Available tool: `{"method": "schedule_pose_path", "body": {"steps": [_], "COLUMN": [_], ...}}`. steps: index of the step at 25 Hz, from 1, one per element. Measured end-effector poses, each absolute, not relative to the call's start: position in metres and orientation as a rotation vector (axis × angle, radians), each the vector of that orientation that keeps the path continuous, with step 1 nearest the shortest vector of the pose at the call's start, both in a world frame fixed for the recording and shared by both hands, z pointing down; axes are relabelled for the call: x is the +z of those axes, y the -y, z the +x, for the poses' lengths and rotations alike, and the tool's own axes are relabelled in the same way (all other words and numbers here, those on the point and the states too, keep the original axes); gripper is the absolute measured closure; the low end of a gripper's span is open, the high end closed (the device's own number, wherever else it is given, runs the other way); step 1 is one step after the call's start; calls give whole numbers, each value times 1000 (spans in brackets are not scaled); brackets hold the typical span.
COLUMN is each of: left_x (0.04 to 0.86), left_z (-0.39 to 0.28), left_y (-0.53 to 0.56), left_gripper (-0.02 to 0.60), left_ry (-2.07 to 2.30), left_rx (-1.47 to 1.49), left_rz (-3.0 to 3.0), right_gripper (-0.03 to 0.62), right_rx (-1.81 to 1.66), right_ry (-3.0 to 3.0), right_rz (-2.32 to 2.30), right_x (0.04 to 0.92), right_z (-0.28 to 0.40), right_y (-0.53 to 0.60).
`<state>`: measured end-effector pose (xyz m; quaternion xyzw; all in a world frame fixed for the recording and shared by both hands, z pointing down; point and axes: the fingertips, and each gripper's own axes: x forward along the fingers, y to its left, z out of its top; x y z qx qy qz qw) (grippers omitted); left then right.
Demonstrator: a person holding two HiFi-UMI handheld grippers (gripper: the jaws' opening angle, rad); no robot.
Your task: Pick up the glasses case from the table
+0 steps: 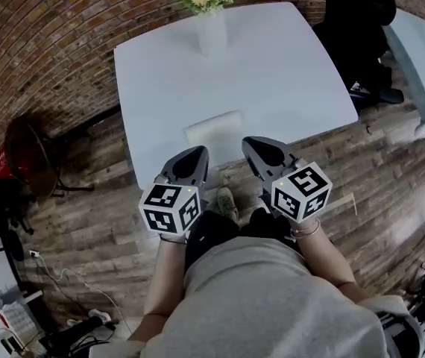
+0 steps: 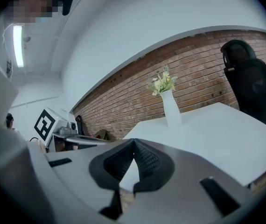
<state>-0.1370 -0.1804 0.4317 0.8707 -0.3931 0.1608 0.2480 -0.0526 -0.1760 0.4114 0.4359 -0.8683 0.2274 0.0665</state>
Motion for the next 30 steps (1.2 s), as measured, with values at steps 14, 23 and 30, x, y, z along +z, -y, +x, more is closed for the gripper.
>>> {"method": "schedule_pose_path", "body": {"steps": [14,23,30], "left_x": [458,482,511], "left_z": [-141,-137,-131], "left_y": [191,205,223], "left_gripper": [571,571,400], "left_ry": [953,937,899], "left_rx": [489,575,809], "left_rz": [2395,2412,2510], "right_gripper": [595,595,595], "right_rx": [808,881,950], "right_ry": [2505,2480,2485], "right_rz": [1350,1264,1258], "right_x": [447,474,489], "right_z": [-48,-46,-39], "right_y": [187,201,216]}}
